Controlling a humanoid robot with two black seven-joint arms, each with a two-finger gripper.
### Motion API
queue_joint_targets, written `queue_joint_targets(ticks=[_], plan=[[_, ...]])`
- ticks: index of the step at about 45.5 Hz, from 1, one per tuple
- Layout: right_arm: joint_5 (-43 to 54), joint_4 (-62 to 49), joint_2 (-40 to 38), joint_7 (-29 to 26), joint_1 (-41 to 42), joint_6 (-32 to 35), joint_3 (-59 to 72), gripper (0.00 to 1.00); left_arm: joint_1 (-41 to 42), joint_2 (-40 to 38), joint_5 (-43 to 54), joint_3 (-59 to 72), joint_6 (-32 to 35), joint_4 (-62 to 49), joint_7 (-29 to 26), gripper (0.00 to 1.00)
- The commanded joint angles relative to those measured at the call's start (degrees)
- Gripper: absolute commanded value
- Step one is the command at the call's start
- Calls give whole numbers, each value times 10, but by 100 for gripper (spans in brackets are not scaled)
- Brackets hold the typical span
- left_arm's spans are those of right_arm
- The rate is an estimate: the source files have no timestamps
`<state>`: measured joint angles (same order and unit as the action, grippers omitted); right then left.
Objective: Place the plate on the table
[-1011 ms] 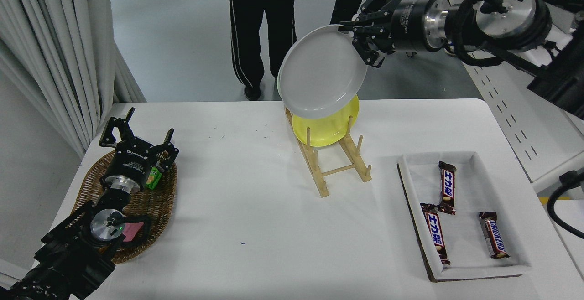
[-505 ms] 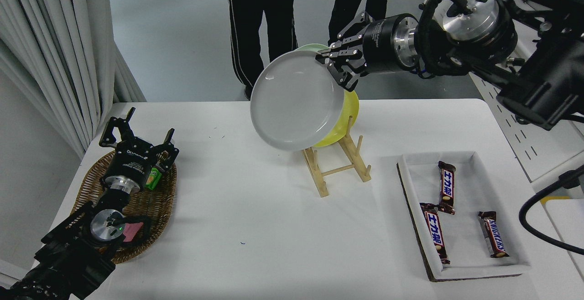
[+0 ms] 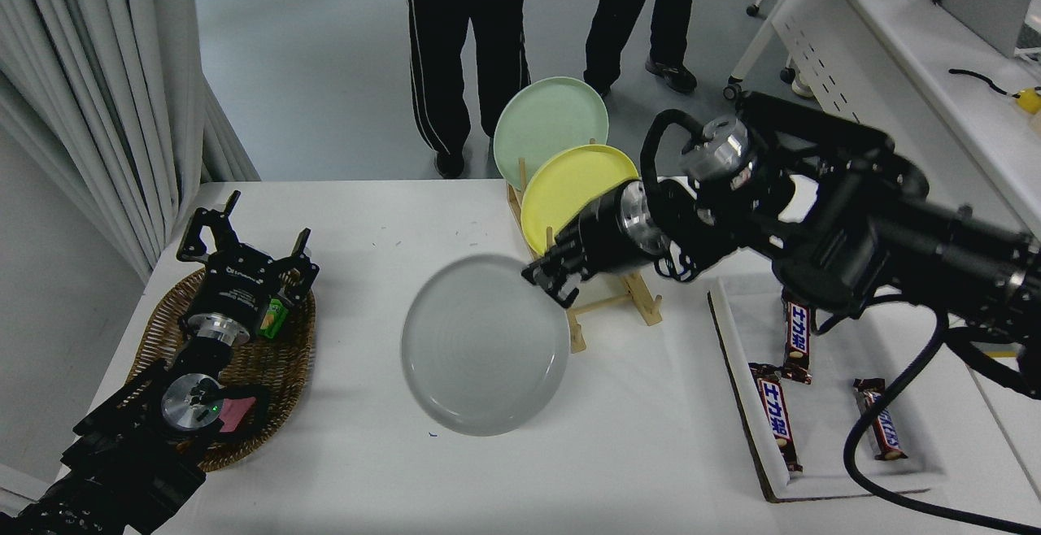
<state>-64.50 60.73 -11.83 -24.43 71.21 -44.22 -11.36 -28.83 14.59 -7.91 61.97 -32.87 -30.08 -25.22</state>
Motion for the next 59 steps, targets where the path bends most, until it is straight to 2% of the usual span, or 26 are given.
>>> queue_joint_targets(ticks=[1,33,59], plan=[[-27,-29,35,1,-73,-8,6,0,0,0,0,0,0,-1,0,100],[-29,-164,92,1,-160,-8,-46,0,0,0,0,0,0,0,0,100],[-22,-225,117,0,-175,9,-53,0,0,0,0,0,0,-1,0,100]])
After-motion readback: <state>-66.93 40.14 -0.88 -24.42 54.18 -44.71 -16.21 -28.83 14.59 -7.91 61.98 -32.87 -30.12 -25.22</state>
